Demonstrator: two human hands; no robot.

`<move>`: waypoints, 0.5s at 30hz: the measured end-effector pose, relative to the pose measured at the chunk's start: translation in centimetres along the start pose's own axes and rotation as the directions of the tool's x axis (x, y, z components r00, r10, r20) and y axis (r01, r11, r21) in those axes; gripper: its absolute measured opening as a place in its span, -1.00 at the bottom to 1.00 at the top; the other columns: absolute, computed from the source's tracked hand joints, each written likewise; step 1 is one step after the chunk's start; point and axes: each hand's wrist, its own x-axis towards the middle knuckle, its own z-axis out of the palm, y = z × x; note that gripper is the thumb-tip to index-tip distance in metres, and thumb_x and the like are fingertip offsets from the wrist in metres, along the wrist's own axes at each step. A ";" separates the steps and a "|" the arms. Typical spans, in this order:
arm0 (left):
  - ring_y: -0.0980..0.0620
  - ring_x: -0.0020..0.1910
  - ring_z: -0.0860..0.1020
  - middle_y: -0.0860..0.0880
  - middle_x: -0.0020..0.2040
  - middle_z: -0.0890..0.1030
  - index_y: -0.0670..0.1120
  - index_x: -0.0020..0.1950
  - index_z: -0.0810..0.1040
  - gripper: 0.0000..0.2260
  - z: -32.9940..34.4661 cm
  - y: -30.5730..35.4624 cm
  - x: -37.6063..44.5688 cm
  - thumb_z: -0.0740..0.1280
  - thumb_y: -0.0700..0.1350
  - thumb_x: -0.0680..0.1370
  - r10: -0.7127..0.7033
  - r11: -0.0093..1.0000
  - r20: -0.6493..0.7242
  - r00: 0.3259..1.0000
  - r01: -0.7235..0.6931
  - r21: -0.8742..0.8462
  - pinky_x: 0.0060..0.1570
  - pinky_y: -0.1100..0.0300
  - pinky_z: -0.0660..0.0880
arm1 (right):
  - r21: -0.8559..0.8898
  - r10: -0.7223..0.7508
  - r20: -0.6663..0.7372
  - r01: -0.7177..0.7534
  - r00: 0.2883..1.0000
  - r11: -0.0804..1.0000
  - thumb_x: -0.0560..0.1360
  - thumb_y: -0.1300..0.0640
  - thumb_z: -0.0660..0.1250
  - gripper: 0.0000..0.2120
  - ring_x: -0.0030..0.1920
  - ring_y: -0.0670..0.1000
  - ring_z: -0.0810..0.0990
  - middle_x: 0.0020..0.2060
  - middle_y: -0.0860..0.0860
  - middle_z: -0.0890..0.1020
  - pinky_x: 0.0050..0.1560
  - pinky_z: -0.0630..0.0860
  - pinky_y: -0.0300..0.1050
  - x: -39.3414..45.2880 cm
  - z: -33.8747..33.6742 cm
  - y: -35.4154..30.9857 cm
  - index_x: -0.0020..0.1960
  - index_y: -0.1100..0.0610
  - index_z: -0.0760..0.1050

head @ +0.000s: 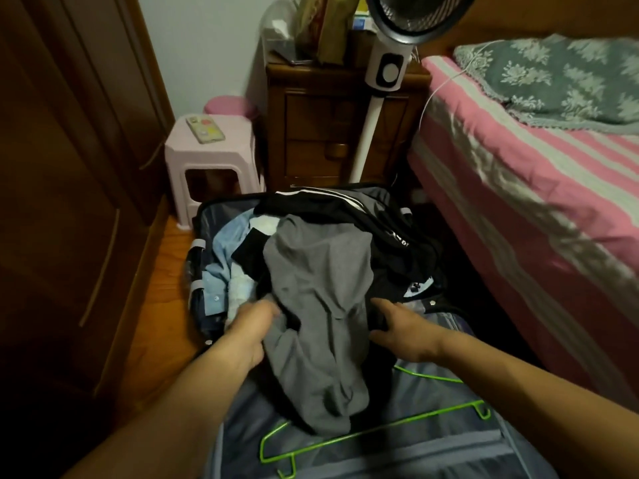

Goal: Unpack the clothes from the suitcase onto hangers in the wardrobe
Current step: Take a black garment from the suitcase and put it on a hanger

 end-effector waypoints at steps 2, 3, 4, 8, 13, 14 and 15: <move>-0.07 -0.24 0.59 -0.17 -0.19 0.62 -0.21 -0.02 0.67 -0.71 1.2 1.0 -3.6 0.40 -0.24 0.28 -0.061 0.922 0.415 0.908 -0.108 0.372 -0.26 0.17 0.52 | 0.135 0.020 -0.027 -0.016 0.999 0.991 0.59 0.07 0.34 -0.38 0.16 -0.04 0.53 0.17 0.04 0.54 0.16 0.45 -0.33 -0.6 -0.4 -0.5 0.56 0.11 0.18; -0.02 -0.35 0.56 -0.13 -0.25 0.59 -0.18 0.00 0.67 -0.78 1.9 1.0 -5.2 0.41 -0.26 0.36 -0.189 0.791 0.568 0.801 -0.218 0.571 -0.40 0.24 0.48 | 0.209 0.045 -0.034 -0.036 0.998 0.977 0.60 0.08 0.34 -0.41 -0.04 -0.15 0.53 0.03 -0.04 0.55 -0.09 0.46 -0.46 -0.8 -0.4 -0.6 0.55 0.14 0.21; 0.01 -0.39 0.54 -0.09 -0.27 0.58 -0.14 0.03 0.65 -0.84 2.4 0.6 -6.4 0.39 -0.24 0.47 -0.351 0.618 0.621 0.701 -0.325 0.716 -0.49 0.27 0.47 | 0.271 0.073 -0.023 -0.064 0.997 0.960 0.59 0.05 0.36 -0.39 -0.13 -0.20 0.49 0.01 -0.08 0.53 -0.26 0.43 -0.51 -1.0 -0.1 -0.6 0.55 0.14 0.21; -0.09 -0.15 0.62 -0.17 0.08 0.68 -0.15 0.09 0.61 -0.72 1.8 1.0 -5.5 0.23 0.02 0.65 -0.417 0.104 0.470 0.778 -0.473 0.875 -0.07 0.07 0.57 | 0.355 0.270 0.044 -0.268 0.962 0.896 0.13 -0.51 0.47 0.25 0.44 0.12 0.37 0.52 0.06 0.25 0.24 0.56 0.02 -0.7 3.6 -0.1 0.61 -0.06 0.00; -0.16 0.25 0.52 -0.18 0.36 0.52 -0.15 0.43 0.44 -0.60 0.2 2.0 -3.0 0.25 0.01 0.65 0.071 0.659 0.289 0.955 -0.263 0.705 0.08 0.14 0.44 | 0.253 0.347 -0.032 -0.328 0.937 0.910 0.51 0.03 0.40 -0.09 0.44 0.27 0.37 0.47 0.30 0.33 0.39 0.34 0.03 -0.5 8.8 -1.0 0.63 0.06 -0.13; -0.17 0.30 0.50 -0.18 0.39 0.49 -0.13 0.48 0.37 -0.56 0.6 1.8 -2.8 0.24 0.04 0.66 0.071 0.718 0.257 0.964 -0.228 0.657 0.14 0.11 0.45 | 0.175 0.309 -0.120 -0.286 0.943 0.942 0.55 0.10 0.30 -0.29 0.36 0.29 0.45 0.38 0.30 0.44 0.31 0.41 0.07 -1.1 9.2 -1.2 0.60 0.09 0.04; -0.17 0.36 0.46 -0.16 0.45 0.44 -0.11 0.55 0.28 -0.50 1.1 1.6 -2.6 0.23 0.08 0.67 0.076 0.742 0.252 0.965 -0.223 0.632 0.23 0.08 0.44 | 0.078 0.253 -0.206 -0.242 0.945 0.967 0.56 0.13 0.22 -0.49 0.28 0.31 0.50 0.29 0.30 0.53 0.21 0.45 0.10 -2.0 9.4 -1.3 0.48 0.12 0.24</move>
